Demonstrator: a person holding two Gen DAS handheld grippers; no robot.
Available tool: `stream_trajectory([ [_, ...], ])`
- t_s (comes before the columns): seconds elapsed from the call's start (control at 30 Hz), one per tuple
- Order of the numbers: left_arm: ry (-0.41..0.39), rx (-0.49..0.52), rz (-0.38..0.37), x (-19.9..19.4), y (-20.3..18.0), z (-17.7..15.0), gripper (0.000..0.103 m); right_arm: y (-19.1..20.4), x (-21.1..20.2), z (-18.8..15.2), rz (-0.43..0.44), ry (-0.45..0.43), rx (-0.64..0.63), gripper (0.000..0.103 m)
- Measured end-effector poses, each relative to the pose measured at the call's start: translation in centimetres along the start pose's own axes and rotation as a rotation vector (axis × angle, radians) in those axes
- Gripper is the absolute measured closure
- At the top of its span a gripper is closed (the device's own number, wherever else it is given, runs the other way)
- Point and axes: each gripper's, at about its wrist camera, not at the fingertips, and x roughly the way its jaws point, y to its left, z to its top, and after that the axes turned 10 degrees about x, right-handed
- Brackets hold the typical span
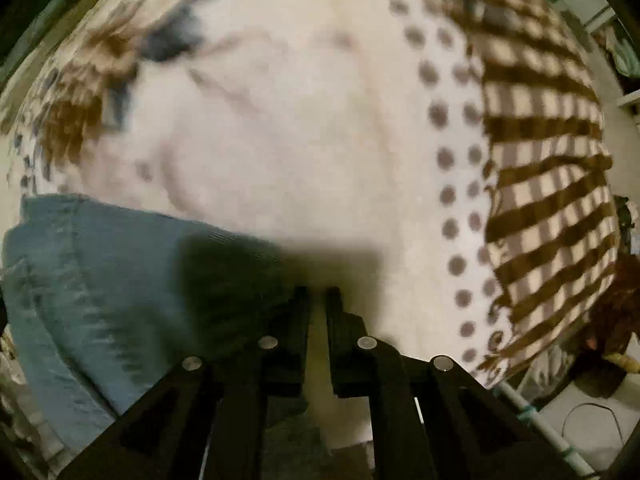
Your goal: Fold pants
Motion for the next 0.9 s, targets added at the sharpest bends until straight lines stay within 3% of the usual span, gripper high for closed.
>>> stream_trajectory([
  [0.1,0.017,-0.071,-0.045,-0.6,1.9,0.2,0.025,-2.3,-2.1,0.7,0.154,0.021,0.102,0.081],
  [0.13,0.011,-0.100,-0.063,-1.3,2.5,0.1,0.025,-2.8,-3.2,0.8,0.188,-0.002,0.114,0.069],
  [0.17,-0.003,-0.122,-0.082,-2.0,2.8,0.1,0.025,-2.9,-3.9,1.0,0.210,-0.015,0.119,0.064],
  [0.27,-0.048,-0.125,-0.112,-4.3,2.1,0.4,0.025,-2.0,-5.5,1.6,0.264,-0.035,0.117,0.062],
  [0.37,-0.063,-0.052,-0.108,-4.9,-0.2,1.3,0.025,0.8,-7.0,1.7,0.191,-0.091,0.065,0.062],
  [0.47,-0.043,0.031,-0.070,-3.8,-2.2,2.1,0.025,3.8,-9.1,1.3,0.033,-0.199,-0.007,0.054],
  [0.53,-0.028,0.076,-0.044,-2.8,-3.2,2.3,0.025,4.8,-10.6,1.2,0.082,-0.246,-0.023,0.042],
  [0.6,-0.018,0.099,-0.017,-1.8,-3.6,2.1,0.025,6.9,-10.5,0.5,0.223,-0.201,-0.053,0.027],
  [0.67,0.000,0.103,0.012,-0.5,-3.6,1.5,0.024,9.1,-9.0,-0.2,0.299,-0.127,-0.113,0.026],
  [0.73,0.002,0.104,0.026,0.4,-3.5,1.1,0.023,12.0,-5.7,-0.9,0.258,-0.069,-0.196,0.026],
  [0.8,0.002,0.104,0.043,1.2,-3.0,0.6,0.013,12.9,-3.2,-1.0,0.101,-0.097,-0.248,0.026],
  [0.83,-0.003,0.102,0.037,1.6,-3.1,0.6,0.011,12.5,-2.4,-0.6,0.086,-0.091,-0.231,0.018],
  [0.9,-0.004,0.078,0.002,2.3,-2.3,0.5,0.002,11.7,-1.7,0.5,0.114,-0.057,-0.181,0.018],
])
